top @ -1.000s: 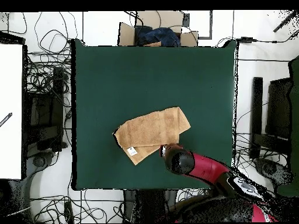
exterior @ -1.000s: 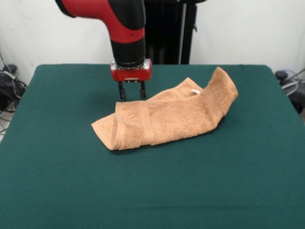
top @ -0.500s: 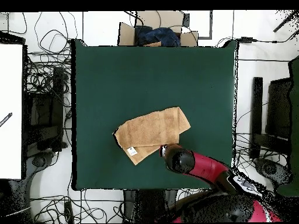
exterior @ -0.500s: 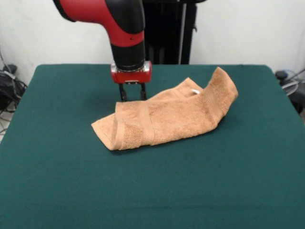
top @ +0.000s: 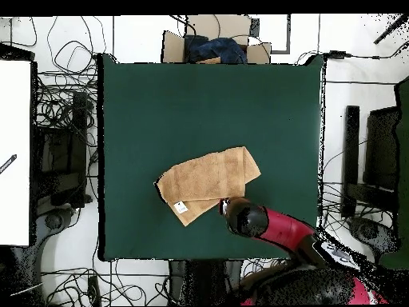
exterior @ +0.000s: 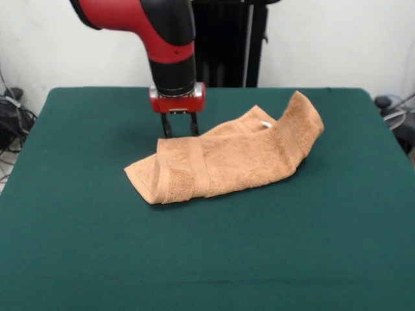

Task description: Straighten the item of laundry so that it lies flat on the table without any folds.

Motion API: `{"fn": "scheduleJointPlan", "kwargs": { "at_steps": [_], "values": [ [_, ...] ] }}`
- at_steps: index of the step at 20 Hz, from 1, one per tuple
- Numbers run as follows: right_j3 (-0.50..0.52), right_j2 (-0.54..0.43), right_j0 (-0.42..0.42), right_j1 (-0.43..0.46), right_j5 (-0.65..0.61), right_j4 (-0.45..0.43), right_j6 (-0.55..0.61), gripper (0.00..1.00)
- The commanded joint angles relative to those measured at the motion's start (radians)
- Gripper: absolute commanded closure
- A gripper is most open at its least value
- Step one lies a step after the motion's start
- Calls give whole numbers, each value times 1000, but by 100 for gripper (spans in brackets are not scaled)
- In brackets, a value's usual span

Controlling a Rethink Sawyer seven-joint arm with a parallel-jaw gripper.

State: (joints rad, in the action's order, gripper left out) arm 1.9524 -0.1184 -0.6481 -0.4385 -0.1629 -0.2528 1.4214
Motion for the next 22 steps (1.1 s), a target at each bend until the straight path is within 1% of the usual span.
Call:
{"fn": "scheduleJointPlan", "kwargs": {
  "at_steps": [1,3,10,13,22],
  "values": [
    [-61,-41,3,-55,-94,49,137,0],
    [-51,-38,9,-82,-107,51,140,0],
    [-21,-30,24,-134,-135,61,157,0],
    [-34,-37,21,-112,-124,60,155,0],
    [-123,-58,21,-5,-99,61,138,0]
  ]
}}
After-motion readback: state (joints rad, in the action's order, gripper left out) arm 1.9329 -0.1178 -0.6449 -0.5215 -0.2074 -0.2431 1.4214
